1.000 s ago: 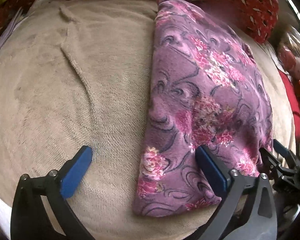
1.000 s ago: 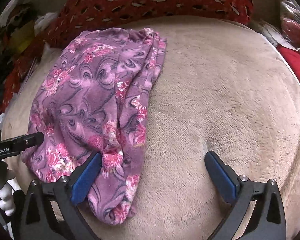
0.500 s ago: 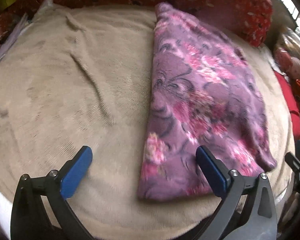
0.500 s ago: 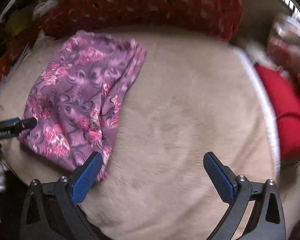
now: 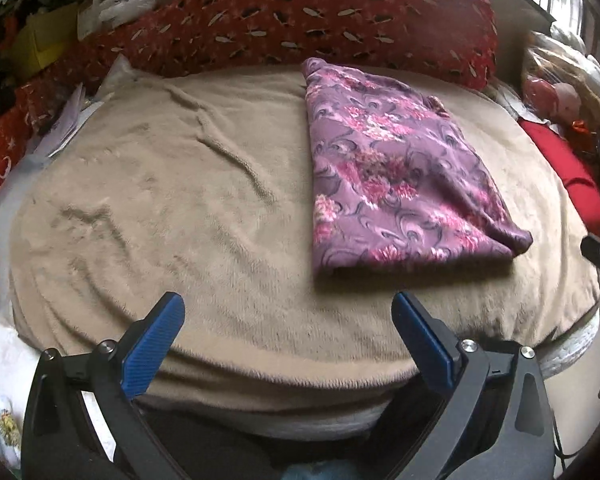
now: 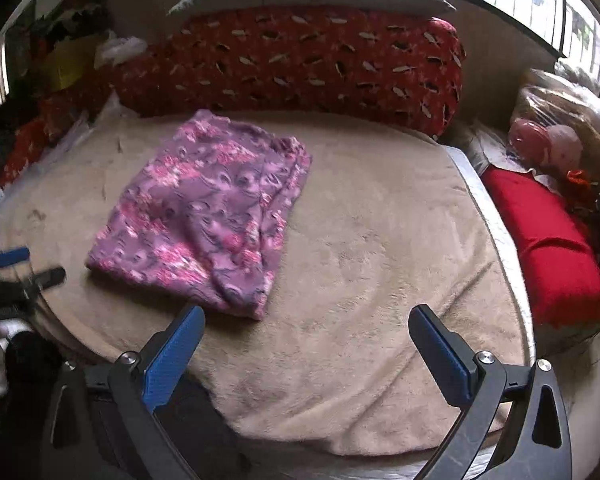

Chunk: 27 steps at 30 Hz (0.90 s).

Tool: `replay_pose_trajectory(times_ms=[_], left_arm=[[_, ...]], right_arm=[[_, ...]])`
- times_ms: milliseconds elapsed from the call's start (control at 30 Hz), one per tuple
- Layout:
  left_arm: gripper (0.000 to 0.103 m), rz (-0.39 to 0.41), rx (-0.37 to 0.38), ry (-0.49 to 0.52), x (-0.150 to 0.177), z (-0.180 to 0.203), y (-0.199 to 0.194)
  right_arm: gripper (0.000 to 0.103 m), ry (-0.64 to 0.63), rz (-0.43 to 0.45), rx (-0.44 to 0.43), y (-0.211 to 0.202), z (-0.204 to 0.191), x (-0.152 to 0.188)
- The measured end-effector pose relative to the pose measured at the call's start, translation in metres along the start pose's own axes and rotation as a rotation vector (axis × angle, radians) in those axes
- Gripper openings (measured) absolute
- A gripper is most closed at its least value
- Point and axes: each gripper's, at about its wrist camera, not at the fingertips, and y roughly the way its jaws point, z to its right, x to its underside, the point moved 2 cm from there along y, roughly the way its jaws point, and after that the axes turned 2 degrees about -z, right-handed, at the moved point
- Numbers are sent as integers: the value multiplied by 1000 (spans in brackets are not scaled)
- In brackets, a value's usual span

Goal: Fold small clothes

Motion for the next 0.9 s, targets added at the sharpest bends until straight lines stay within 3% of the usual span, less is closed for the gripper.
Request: replay_pose_trajectory(times_ms=[200,467,733,900], left_arm=[[103,9,-15,-15,2,7,-8],[103,40,-22,-19,-2,21,-22],[103,56,2,1,-4,36,-32],[103,58,24,8,-3,41,-37]], right_arm=[[103,-22,59,19,-15,-7,0],[103,-223,160,229,-38,0,5],[103,-122,87,35,-26,-17,26],[103,-64,94,-28,-29,-22,20]])
